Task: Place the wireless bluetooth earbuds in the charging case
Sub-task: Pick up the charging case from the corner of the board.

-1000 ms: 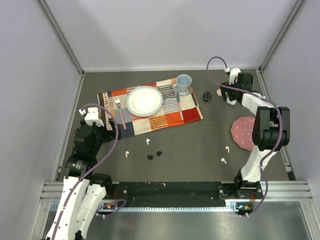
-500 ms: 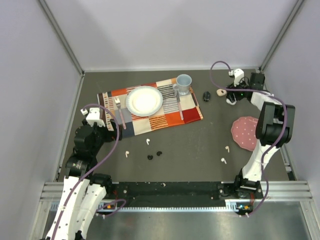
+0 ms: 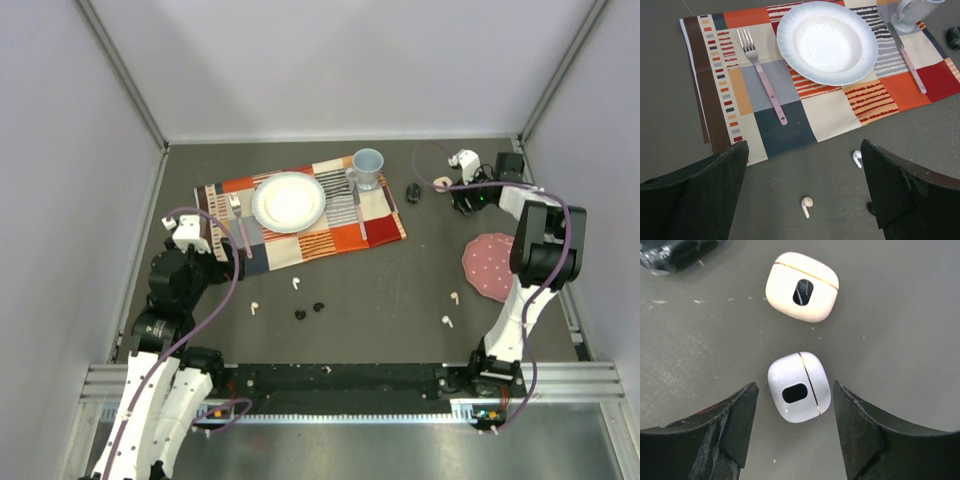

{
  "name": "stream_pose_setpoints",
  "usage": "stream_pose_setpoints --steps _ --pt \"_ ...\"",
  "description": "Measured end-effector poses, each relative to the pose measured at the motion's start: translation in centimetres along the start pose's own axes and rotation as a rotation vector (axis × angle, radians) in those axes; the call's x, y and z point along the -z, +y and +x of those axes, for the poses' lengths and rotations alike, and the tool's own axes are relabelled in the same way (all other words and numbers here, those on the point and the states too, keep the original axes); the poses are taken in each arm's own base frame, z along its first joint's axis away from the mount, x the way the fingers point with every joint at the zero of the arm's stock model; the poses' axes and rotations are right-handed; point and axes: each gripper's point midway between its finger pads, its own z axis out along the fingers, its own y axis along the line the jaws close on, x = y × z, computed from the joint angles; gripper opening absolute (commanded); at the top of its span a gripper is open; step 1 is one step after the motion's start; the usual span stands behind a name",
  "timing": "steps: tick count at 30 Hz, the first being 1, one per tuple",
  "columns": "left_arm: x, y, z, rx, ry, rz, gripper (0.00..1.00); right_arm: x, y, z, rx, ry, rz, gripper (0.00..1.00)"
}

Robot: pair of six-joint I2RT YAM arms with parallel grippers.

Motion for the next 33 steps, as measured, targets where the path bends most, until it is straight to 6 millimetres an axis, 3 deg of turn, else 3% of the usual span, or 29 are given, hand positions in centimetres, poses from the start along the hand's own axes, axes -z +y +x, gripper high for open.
stream_pose_setpoints --steps 6,9,17,18,20,21,23,25,30,33 --pt "-0.1 -0.2 0.0 -0.001 0.002 0.011 0.99 0.0 0.4 1.6 0.024 0.050 0.000 0.61" --pt "-0.2 -0.3 0.1 -0.002 0.005 0.018 0.99 -0.1 0.5 1.8 0.032 0.055 -0.005 0.51" --pt "-0.2 -0.3 0.1 -0.006 0.007 0.017 0.99 -0.4 0.5 1.7 0.027 0.047 -0.013 0.39" --pt "-0.2 -0.3 0.1 -0.006 0.007 0.017 0.99 -0.4 0.5 1.7 0.026 0.047 -0.014 0.31" --pt "-0.2 -0.3 0.1 -0.006 0.007 0.018 0.99 -0.4 0.6 1.6 0.024 0.052 -0.013 0.27" --pt "-0.2 -0.3 0.1 -0.006 0.007 0.018 0.99 -0.4 0.6 1.6 0.024 0.055 -0.012 0.14" --pt "-0.2 -0.3 0.1 -0.006 0.007 0.020 0.99 -0.5 0.7 1.5 0.027 0.070 -0.005 0.12" --pt "-0.2 -0.4 0.1 -0.006 0.008 0.026 0.99 -0.7 1.0 1.3 0.029 0.081 0.000 0.00" --pt "0.1 -0.7 -0.1 -0.015 -0.005 0.043 0.99 -0.9 2.2 0.5 -0.012 0.104 0.007 0.00" --pt "0.4 -0.9 -0.5 -0.020 -0.025 0.054 0.99 -0.3 4.1 0.3 -0.027 0.112 -0.002 0.00"
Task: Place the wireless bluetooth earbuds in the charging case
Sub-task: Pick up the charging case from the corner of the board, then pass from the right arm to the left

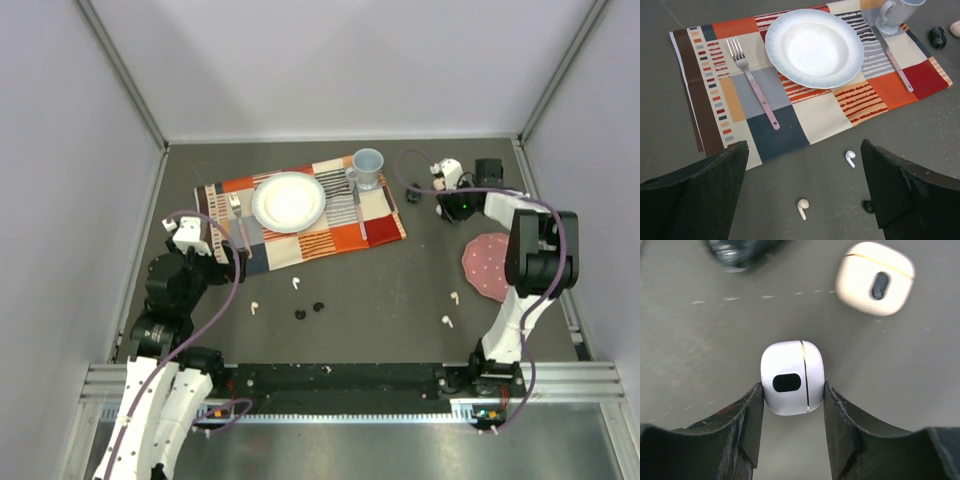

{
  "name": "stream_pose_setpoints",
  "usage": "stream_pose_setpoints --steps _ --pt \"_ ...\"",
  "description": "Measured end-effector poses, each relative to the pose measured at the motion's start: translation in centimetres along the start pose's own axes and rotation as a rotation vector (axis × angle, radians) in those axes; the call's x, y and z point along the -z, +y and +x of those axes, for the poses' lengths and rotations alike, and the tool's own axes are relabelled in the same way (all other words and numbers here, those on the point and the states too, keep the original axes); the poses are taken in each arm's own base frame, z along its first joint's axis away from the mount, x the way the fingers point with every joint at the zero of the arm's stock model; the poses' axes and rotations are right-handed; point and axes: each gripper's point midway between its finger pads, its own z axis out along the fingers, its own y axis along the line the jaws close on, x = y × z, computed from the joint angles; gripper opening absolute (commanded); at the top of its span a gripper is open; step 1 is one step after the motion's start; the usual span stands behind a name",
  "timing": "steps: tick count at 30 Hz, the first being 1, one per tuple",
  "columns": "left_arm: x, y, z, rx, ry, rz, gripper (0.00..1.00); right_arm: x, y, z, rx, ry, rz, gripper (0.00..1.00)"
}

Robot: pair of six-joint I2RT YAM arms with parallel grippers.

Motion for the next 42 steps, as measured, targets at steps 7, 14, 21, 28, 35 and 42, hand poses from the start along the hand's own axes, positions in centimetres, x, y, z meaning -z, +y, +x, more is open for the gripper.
stream_pose_setpoints --steps 7,14,21,28,35,42 --pt "0.1 -1.0 0.2 -0.007 0.008 0.056 0.99 6.0 4.8 -4.2 0.026 -0.119 0.012 0.00" --pt "0.5 -4.6 0.0 0.060 0.022 0.250 0.99 15.6 15.0 -13.8 0.274 -0.494 -0.060 0.00" --pt "1.5 -10.1 -1.6 0.274 0.008 0.556 0.99 20.9 24.8 -15.3 0.457 -0.691 -0.246 0.00" --pt "2.2 -12.3 -1.2 0.393 0.097 0.681 0.99 23.3 33.8 -14.3 0.655 -0.770 -0.384 0.00" --pt "3.5 -15.2 0.4 0.414 0.143 0.779 0.97 20.5 37.6 -12.1 0.741 -0.694 -0.340 0.00" --pt "3.8 -18.5 2.9 0.400 0.206 0.810 0.86 19.8 37.5 -14.1 0.662 -0.730 -0.215 0.00"
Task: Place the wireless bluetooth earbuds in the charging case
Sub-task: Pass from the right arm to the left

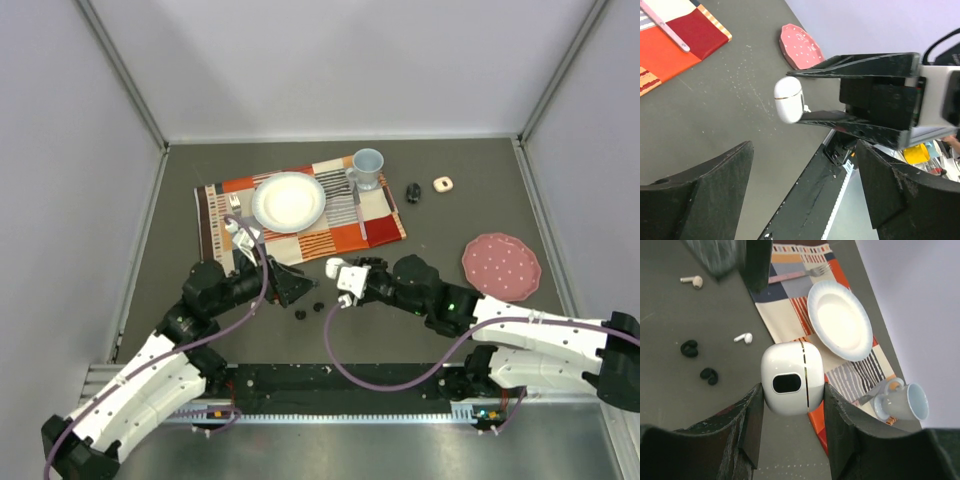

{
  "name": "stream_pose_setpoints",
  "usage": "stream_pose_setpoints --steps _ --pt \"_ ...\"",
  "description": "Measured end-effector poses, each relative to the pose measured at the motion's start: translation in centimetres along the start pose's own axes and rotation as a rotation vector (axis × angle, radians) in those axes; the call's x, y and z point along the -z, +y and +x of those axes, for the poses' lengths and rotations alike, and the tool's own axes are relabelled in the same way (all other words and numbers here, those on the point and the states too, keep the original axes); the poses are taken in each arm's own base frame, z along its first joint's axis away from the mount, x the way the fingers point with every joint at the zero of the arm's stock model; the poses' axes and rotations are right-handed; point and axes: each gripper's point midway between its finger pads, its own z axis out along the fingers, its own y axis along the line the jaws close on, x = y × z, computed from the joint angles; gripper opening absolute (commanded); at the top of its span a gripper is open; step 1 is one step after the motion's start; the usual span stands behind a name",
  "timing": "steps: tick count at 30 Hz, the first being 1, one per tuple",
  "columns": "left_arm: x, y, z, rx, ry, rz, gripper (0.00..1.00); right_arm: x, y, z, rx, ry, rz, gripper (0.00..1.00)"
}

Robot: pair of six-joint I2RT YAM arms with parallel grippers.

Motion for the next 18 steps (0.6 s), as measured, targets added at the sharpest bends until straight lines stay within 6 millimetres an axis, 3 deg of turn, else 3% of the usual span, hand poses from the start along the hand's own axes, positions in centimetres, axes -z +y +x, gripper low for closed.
stream_pose_setpoints --steps 12,14,18 --pt "-3.5 2.3 1.2 -0.025 -0.008 -0.071 0.79 -0.5 0.0 -2.6 -0.083 -0.098 0.021 0.00" --pt "-3.8 2.4 1.2 -0.032 -0.010 -0.073 0.66 -0.5 0.0 -2.7 -0.090 -0.102 0.023 0.00" --pt "-4.3 2.0 1.0 -0.050 -0.025 -0.055 0.65 -0.6 0.2 -2.8 -0.100 -0.107 0.012 0.00"
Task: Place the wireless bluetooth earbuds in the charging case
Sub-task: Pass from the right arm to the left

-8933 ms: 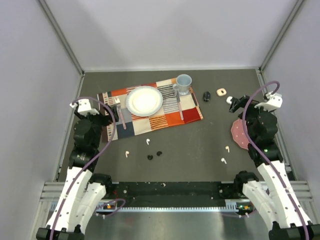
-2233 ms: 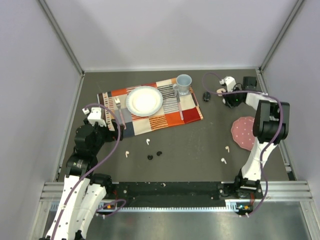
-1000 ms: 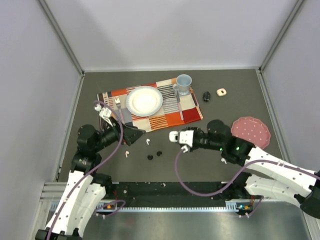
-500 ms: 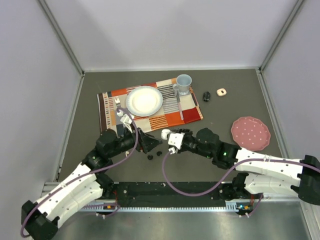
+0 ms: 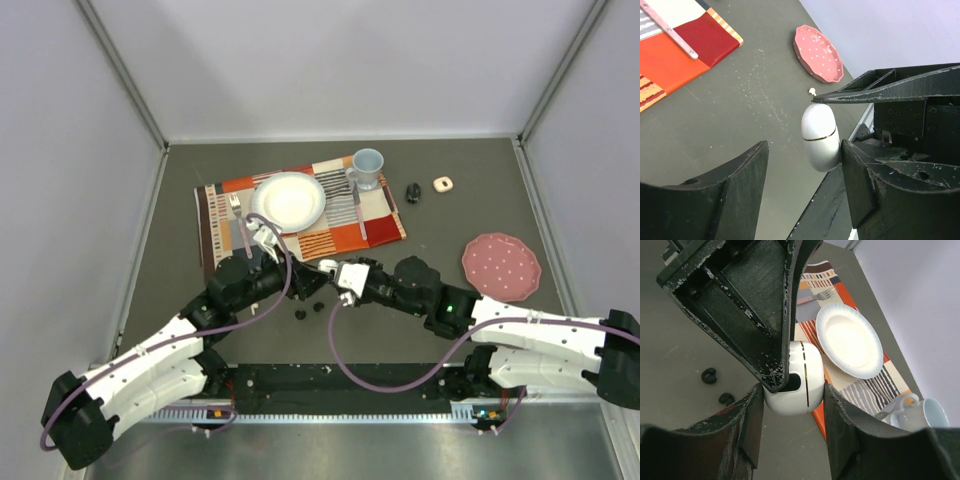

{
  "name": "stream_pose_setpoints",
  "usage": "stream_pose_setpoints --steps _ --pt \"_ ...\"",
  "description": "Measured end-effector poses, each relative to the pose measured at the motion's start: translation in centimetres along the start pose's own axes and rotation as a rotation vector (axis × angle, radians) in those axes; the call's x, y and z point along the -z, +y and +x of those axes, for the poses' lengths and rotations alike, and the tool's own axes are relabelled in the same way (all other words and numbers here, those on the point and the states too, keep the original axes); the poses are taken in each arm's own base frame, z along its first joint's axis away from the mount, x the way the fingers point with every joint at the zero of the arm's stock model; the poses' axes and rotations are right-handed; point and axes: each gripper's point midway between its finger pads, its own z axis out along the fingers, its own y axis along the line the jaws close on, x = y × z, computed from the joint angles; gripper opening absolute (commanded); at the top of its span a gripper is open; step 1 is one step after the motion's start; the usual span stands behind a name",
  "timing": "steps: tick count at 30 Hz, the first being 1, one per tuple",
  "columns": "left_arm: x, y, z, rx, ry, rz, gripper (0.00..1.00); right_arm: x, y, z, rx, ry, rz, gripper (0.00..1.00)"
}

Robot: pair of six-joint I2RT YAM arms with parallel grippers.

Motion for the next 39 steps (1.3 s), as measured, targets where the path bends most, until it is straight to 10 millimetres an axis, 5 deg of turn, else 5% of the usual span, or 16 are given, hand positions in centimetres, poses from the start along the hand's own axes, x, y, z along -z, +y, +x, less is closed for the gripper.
stream_pose_setpoints --steps 9,19,29,39 --pt "-0.3 -0.9 -0.5 -0.014 -0.031 0.027 0.44 -0.1 0.2 -0.3 -0.011 -0.015 -0.010 0.00" --pt "-0.6 -1.1 -0.1 -0.014 -0.017 0.037 0.56 -0.1 0.5 0.2 -0.012 -0.014 -0.009 0.00" --pt "-0.7 -1.2 0.3 -0.010 0.005 0.048 0.52 -0.1 0.4 0.3 -0.011 -0.017 -0.001 0.00" --pt "-0.8 -1.3 0.3 0.009 0.010 0.047 0.17 0.0 0.0 0.4 -0.007 -0.008 0.020 0.00"
